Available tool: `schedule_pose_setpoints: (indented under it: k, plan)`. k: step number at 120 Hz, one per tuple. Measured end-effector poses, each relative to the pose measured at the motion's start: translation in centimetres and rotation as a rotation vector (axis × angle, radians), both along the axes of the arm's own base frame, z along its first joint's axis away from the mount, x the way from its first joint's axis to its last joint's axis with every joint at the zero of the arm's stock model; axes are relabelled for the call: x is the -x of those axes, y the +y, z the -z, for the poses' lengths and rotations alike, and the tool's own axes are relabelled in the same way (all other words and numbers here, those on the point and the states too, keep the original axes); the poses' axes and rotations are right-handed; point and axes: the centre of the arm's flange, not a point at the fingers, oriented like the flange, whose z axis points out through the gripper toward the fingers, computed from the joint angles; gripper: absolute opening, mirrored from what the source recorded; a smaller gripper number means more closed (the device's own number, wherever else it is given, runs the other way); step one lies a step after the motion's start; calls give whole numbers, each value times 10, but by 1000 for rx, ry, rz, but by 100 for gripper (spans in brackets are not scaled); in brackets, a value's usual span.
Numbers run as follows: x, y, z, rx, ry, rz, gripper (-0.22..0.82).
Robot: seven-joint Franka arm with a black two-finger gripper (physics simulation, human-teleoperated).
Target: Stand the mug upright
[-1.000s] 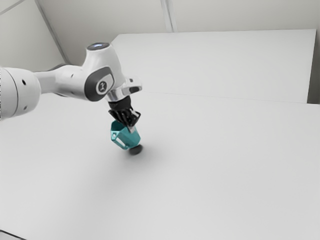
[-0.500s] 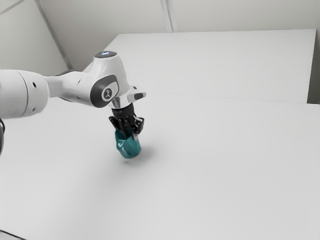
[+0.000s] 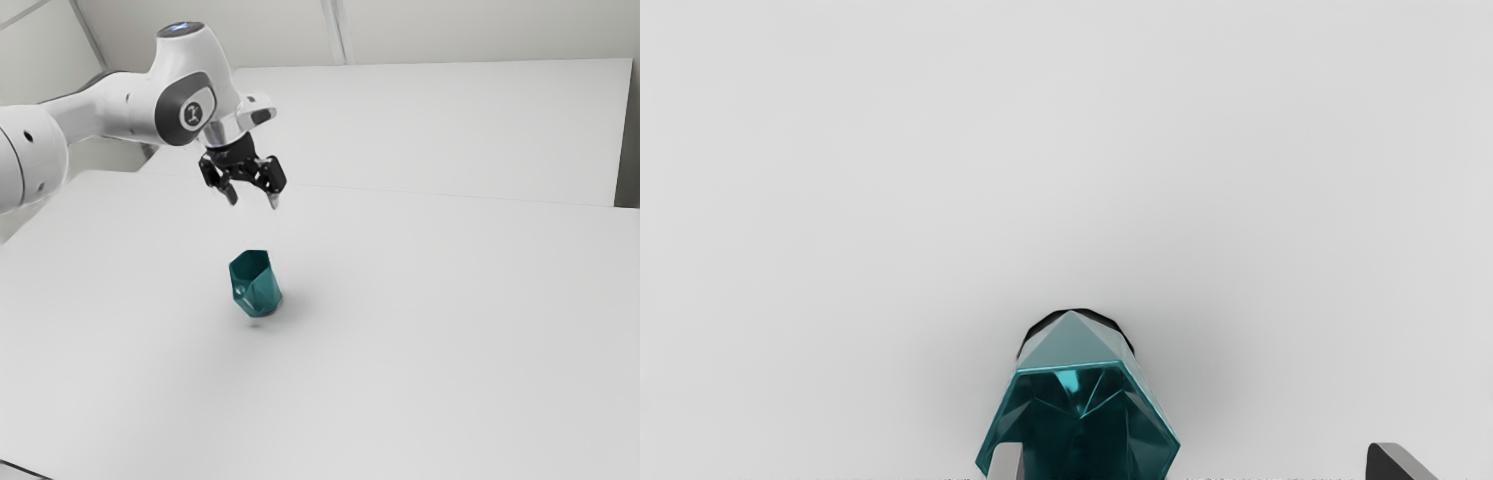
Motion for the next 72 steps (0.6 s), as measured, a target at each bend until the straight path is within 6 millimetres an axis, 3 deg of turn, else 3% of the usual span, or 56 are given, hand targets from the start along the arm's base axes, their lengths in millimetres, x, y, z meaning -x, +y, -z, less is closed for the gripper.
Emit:
schedule_pose_setpoints:
  k: [18, 27, 46, 72]
  plan:
    - [-7, 14, -55, -4, -34, 23, 58]
    - [-6, 19, -71, -8, -29, 37, 59]
    - [1, 17, -82, -13, 3, 79, 60]
    - [5, 20, -83, -15, 33, 116, 60]
